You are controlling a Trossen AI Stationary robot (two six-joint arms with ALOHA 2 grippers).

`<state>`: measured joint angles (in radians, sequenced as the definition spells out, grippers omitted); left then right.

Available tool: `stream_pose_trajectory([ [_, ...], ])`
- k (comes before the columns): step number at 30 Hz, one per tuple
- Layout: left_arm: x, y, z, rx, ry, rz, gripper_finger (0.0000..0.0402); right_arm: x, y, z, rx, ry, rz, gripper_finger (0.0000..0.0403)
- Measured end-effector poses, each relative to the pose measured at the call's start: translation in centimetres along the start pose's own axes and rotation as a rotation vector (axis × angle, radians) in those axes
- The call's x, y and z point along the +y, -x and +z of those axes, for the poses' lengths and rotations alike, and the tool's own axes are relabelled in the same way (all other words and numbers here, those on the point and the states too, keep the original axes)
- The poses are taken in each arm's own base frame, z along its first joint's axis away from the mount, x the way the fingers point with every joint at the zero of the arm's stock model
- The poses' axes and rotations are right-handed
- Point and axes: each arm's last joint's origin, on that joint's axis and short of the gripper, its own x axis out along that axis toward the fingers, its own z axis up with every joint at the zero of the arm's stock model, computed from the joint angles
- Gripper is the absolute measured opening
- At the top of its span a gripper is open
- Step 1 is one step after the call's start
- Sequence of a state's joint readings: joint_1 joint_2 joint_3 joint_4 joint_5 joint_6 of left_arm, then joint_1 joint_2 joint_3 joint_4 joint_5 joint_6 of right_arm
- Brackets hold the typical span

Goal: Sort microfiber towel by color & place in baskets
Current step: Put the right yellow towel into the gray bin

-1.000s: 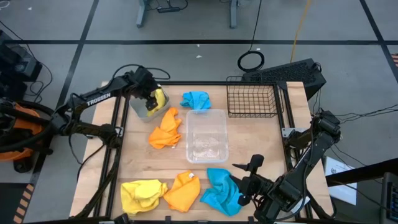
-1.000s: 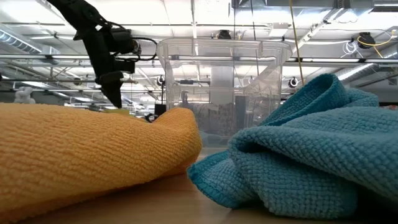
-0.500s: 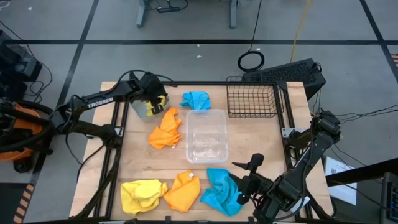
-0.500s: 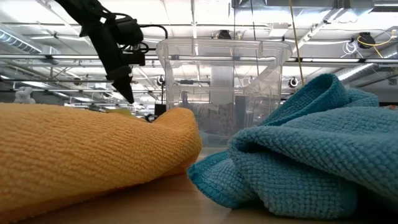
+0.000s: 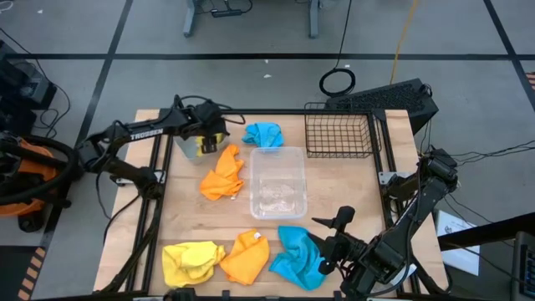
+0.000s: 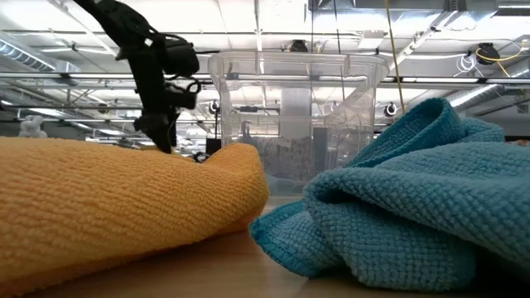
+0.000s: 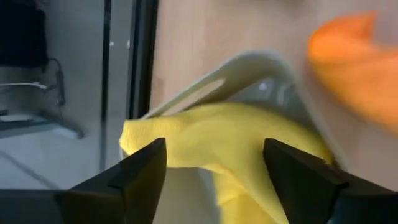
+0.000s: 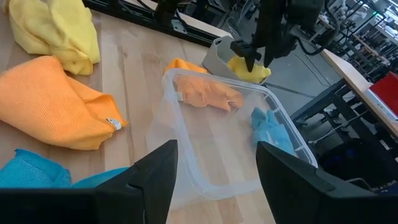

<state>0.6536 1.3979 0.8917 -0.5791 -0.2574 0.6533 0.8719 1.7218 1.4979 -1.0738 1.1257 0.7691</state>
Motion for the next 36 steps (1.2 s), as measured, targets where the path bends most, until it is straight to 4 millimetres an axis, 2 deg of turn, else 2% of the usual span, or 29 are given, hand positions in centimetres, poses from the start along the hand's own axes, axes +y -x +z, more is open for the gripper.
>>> stream_pose_trajectory([
  [2,0.1,-0.7,-0.2,0.036,-0.027,-0.001,0.0271,0.0,0.0,0.0,0.000,-0.001,0.001,0.0210],
  [5,0.3,-1.6,-0.4,0.068,-0.031,-0.016,0.0236,0.0,0.0,0.0,0.003,-0.001,0.003,0.0210],
  [14,0.7,-3.0,-1.2,0.128,0.006,-0.045,0.0022,0.0,0.0,0.0,0.003,0.003,0.003,0.0210],
  [17,0.7,-2.8,-1.3,0.123,0.036,-0.052,0.0017,0.0,0.0,0.0,0.003,0.004,0.003,0.0210],
  [23,0.7,0.0,-1.4,0.029,0.121,-0.078,0.0015,0.0,0.0,0.0,0.001,0.013,-0.002,0.0210],
  [31,1.8,4.5,-2.2,-0.096,0.295,0.098,0.0013,0.0,0.0,0.0,0.001,0.015,-0.002,0.0210],
  [34,2.1,5.6,-2.4,-0.120,0.368,0.162,0.0013,0.0,0.0,0.0,0.000,0.012,-0.001,0.0210],
  [36,1.8,5.8,-2.6,-0.125,0.402,0.120,0.0012,0.0,0.0,0.0,0.000,0.007,-0.001,0.0210],
])
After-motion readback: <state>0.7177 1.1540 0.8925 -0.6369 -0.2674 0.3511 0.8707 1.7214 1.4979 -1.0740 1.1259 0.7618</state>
